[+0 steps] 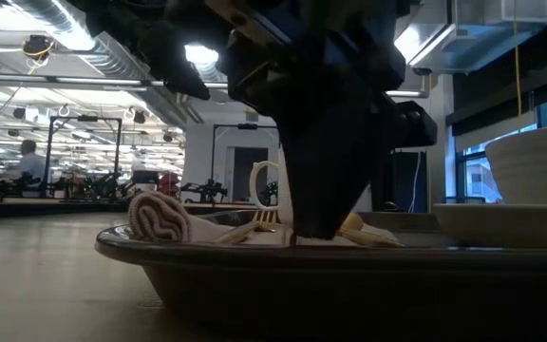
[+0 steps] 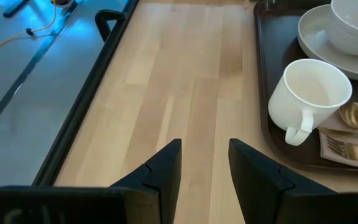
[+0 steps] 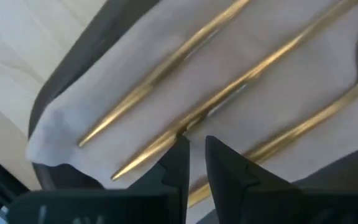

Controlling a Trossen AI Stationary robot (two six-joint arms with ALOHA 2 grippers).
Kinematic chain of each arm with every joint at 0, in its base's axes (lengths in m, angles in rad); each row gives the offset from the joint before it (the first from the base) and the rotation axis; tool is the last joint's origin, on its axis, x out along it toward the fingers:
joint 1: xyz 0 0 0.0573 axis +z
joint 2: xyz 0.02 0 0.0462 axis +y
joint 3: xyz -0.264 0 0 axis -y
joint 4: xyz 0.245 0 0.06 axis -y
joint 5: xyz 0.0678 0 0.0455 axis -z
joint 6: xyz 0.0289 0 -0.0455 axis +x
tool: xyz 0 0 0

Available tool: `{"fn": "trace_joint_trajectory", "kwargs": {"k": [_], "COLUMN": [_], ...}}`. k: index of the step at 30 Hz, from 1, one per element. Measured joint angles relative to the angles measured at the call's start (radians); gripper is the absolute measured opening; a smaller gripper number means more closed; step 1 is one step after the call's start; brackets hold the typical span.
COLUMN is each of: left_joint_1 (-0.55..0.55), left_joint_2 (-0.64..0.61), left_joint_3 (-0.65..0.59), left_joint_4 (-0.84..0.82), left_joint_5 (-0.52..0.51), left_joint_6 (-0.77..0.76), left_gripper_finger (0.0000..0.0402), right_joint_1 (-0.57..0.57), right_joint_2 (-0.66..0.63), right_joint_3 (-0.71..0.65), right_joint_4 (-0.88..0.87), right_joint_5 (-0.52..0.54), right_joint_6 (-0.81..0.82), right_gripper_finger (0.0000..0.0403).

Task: Set up tray
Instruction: Put the gold knife on the brown napkin between the gold fork and gold spoon, then adjust the gold spoon on the brown napkin

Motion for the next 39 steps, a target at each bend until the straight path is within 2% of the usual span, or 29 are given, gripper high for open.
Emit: {"fn": "trace_joint_trajectory", "kwargs": {"k": [10, 20, 30, 39], "left_joint_1": [0.0, 0.0, 0.0, 0.0], "left_joint_2": [0.0, 0.0, 0.0, 0.0], "left_joint_3": [0.0, 0.0, 0.0, 0.0], "left_joint_4": [0.0, 0.0, 0.0, -0.001], "left_joint_5": [0.0, -0.001, -0.002, -0.001], "left_joint_6": [-0.004, -0.003, 0.0, -0.008], "left_gripper_finger": [0.0127, 0.0127, 0.0127, 0.0127], "right_joint_1": [0.001, 0.009, 0.035, 0.035], "right_joint_2": [0.0, 0.0, 0.0, 0.0], "right_joint_3": [-0.012, 0.045, 0.105, 0.105], "right_joint_4": [0.048, -0.041, -0.283, -0.234], "right_joint_5": [-0.002, 0.021, 0.032, 0.016], "right_joint_6": [-0.02, 0.035, 0.108, 0.222], "right_gripper_finger": [0.0055, 0.0055, 0.0055, 0.0055]}}
